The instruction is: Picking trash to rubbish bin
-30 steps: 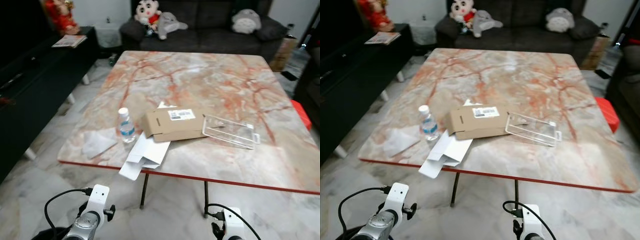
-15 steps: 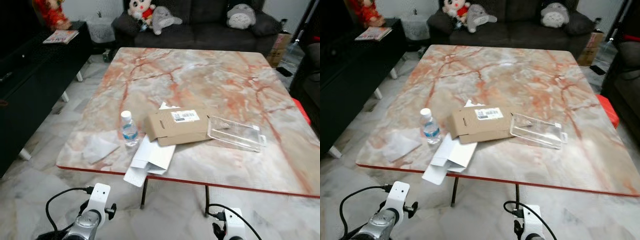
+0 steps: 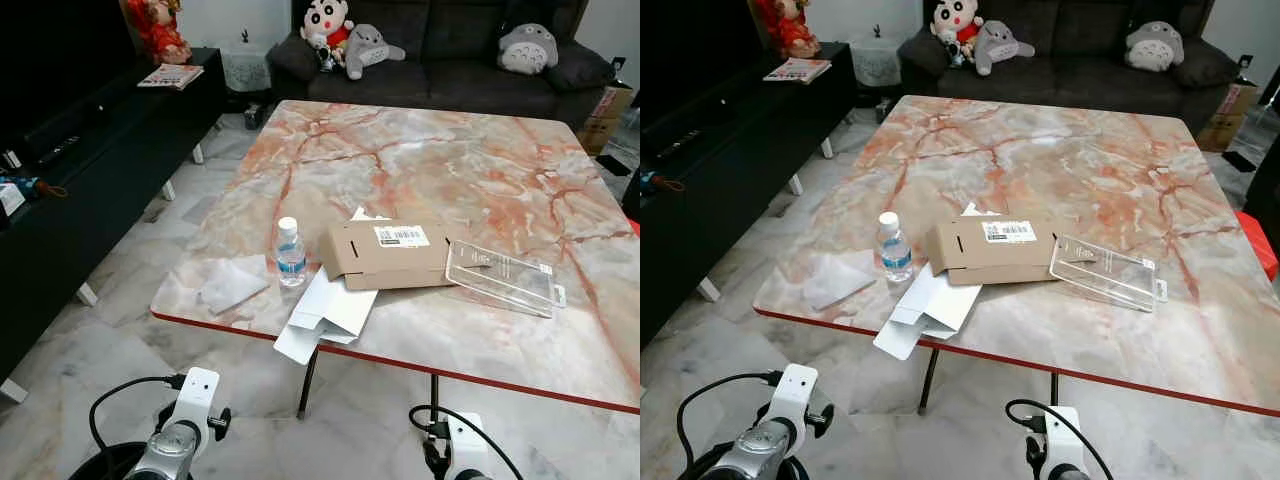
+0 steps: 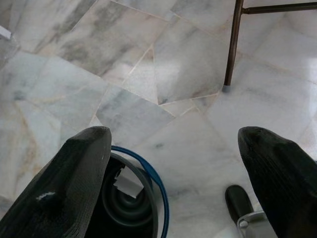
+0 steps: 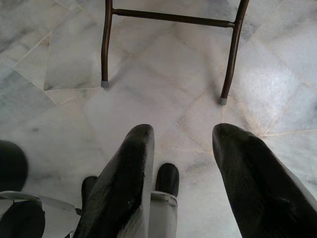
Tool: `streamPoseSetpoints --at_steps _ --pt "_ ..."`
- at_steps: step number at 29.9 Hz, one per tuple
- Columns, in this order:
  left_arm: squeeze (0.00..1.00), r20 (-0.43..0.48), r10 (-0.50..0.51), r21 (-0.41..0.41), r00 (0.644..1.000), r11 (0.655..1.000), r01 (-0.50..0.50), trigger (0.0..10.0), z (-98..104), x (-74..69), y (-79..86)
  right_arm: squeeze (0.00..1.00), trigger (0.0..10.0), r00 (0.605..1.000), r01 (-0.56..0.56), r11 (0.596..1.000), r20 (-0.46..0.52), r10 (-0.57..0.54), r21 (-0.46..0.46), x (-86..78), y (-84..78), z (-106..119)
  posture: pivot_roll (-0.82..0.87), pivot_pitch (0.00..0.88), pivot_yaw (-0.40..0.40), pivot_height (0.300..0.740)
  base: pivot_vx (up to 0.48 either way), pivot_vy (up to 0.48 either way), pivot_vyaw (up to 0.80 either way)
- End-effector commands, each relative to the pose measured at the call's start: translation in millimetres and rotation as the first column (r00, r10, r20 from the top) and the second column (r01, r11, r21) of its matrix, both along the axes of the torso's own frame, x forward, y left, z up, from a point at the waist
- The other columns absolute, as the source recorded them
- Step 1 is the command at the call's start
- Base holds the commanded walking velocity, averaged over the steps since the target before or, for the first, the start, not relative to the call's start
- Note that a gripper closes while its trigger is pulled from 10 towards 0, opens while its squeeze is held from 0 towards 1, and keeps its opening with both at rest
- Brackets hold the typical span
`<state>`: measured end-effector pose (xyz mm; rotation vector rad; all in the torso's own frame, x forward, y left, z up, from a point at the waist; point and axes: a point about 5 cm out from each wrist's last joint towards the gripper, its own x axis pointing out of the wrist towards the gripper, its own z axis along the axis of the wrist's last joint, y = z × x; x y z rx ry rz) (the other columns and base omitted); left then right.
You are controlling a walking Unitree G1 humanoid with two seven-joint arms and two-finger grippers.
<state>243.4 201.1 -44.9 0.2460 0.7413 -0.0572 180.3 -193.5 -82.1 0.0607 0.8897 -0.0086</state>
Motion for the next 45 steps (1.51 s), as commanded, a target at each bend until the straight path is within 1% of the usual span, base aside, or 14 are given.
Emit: streamPoseSetpoints --at_steps 1,45 --pt "0.00 -0.019 0.005 0.007 1.000 1.000 -0.005 10.0 -2.1 -2.9 1.8 0.00 10.0 1.000 0.014 1.000 0.011 -0.014 0.005 0.7 -0.3 0.6 0.09 0.000 0.011 0.740 0.000 0.000 0.00" --pt "0.00 -0.006 0.016 -0.010 1.000 1.000 -0.016 10.0 -0.9 -1.5 1.6 0.00 10.0 1.000 0.021 1.000 0.018 -0.021 0.008 1.4 0.2 1.0 0.09 0.001 0.012 0.740 0.000 0.000 0.00"
